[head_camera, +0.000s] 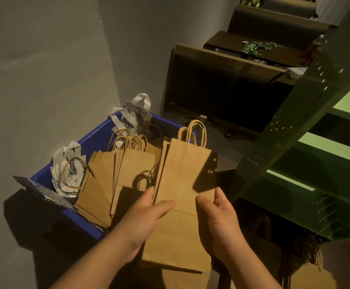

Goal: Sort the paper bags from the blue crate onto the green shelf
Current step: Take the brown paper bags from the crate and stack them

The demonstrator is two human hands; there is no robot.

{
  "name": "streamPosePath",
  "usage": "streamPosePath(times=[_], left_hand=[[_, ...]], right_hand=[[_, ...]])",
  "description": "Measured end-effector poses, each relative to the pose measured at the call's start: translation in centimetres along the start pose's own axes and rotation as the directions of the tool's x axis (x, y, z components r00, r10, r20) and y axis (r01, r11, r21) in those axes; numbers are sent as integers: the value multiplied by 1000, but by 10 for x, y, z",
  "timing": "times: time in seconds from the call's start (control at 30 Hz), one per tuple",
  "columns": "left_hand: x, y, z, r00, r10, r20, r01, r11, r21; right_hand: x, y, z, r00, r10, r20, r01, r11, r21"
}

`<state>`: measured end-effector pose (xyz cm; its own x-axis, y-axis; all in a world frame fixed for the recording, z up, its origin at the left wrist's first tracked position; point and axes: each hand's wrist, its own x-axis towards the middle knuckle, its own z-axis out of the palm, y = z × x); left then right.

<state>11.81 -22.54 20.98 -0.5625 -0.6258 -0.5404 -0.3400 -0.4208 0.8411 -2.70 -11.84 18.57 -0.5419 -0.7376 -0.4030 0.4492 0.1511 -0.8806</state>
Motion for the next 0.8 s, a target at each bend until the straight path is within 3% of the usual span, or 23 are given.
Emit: streamPosePath(times=[0.07, 0.27, 0.6, 0.8], left_hand=[[3, -3, 2, 999, -34, -36, 32, 999, -43], [8, -13, 4, 991, 94, -93, -74, 976, 204], [25, -11, -8, 995, 55, -78, -42, 987, 154], [58, -12, -30, 985, 30, -172, -9, 993, 121]], right_hand=[[1, 4, 0, 999, 1, 39, 0, 1000, -30], [2, 6, 6, 996, 83, 39, -85, 995, 43], [8, 11, 10, 996, 89, -17, -88, 994, 64], [12, 9, 10, 993, 102, -62, -98, 993, 67]])
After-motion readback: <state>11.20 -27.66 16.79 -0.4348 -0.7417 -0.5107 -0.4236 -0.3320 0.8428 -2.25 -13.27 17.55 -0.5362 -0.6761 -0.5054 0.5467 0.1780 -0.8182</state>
